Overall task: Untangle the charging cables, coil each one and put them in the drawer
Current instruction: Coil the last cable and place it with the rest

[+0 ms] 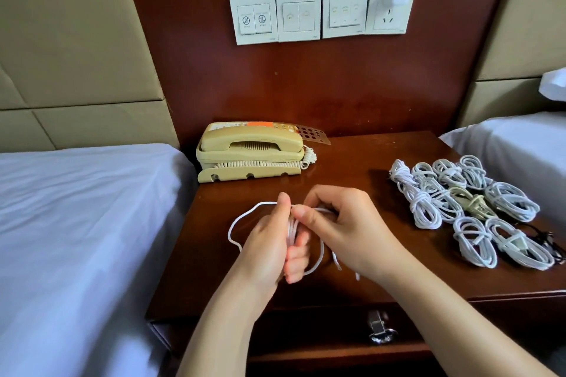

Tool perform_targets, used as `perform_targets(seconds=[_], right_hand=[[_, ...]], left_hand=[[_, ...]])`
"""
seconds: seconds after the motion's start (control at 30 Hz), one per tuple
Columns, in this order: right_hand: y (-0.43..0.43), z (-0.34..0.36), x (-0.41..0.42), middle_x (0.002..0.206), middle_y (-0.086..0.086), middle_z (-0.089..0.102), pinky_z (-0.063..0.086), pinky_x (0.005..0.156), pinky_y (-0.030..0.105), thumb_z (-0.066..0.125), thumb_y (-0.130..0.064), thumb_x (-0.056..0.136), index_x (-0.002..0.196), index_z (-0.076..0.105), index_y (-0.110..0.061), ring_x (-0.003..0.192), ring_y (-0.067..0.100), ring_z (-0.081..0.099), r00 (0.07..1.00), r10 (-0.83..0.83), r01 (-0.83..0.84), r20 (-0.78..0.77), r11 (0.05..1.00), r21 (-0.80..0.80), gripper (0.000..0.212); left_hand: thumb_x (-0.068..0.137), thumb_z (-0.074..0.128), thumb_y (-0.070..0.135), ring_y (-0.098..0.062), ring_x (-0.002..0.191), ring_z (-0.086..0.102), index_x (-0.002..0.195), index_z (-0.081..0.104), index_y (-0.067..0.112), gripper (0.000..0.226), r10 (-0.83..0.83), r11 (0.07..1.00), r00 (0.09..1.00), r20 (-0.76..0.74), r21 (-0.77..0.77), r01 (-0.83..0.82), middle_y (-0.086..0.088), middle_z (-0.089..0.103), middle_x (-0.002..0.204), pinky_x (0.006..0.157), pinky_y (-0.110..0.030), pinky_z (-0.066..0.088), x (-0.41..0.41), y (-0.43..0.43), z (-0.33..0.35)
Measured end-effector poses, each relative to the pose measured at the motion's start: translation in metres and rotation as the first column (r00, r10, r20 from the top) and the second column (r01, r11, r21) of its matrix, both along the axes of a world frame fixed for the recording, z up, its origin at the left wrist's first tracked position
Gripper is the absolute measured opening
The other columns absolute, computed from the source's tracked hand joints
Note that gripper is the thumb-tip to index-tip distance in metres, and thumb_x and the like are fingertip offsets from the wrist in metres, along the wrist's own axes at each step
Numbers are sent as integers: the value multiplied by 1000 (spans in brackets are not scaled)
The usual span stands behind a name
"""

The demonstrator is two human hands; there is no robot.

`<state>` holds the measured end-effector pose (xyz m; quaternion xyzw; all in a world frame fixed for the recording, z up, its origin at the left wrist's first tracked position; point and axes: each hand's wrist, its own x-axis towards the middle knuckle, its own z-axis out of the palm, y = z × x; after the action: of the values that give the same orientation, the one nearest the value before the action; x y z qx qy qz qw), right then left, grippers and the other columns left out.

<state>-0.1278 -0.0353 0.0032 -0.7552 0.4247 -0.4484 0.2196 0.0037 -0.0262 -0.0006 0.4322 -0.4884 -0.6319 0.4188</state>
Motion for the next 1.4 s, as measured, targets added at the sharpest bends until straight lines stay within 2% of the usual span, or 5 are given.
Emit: perform_targets(seconds=[0.6, 0.87, 1.0, 1.2, 1.4], right_hand=[[-10, -14, -9, 55, -1, 35, 26, 49, 19, 51, -31, 90, 61, 46, -1, 54, 5, 30, 985, 53, -58, 166, 998, 23, 43], [-8, -28, -1, 68, 11, 61, 44, 62, 36, 42, -26, 95, 76, 59, -2, 61, 15, 47, 984, 144, -110, -105, 955, 277, 35], [3, -22, 1, 52, -9, 48, 35, 55, 19, 42, -14, 98, 64, 52, -16, 50, 4, 40, 953, 218, -133, -212, 926, 353, 35], [12, -11, 9, 61, -13, 53, 39, 59, 19, 46, -21, 98, 80, 59, -19, 60, 4, 50, 832, 355, -199, -426, 908, 368, 22], [16, -1, 1, 65, -7, 55, 36, 56, 19, 52, -23, 96, 75, 60, -18, 61, 10, 49, 857, 316, -236, -407, 943, 233, 23]], left_hand=[[88, 35, 45, -1, 34, 16, 48, 38, 18, 48, -271, 929, 896, -351, 150, 339, 9, 18, 43, 34, -14, 14, 1, 18, 14], [99, 32, 29, -2, 29, 21, 45, 44, 15, 57, 20, 974, 829, -559, 199, 110, 7, 23, 42, 30, -15, 19, 2, 12, 12], [101, 30, 29, -4, 25, 26, 48, 46, 11, 58, 206, 954, 746, -634, 300, -9, 6, 28, 38, 28, -13, 21, 1, 2, 13], [103, 27, 29, -5, 24, 26, 63, 38, 9, 46, 414, 905, 759, -503, 321, -280, 6, 29, 34, 31, -10, 19, -3, -14, 6], [102, 32, 23, -11, 36, 42, 65, 48, 6, 44, 497, 857, 865, -74, -119, -502, 4, 43, 37, 44, -24, 35, 2, -18, -12]])
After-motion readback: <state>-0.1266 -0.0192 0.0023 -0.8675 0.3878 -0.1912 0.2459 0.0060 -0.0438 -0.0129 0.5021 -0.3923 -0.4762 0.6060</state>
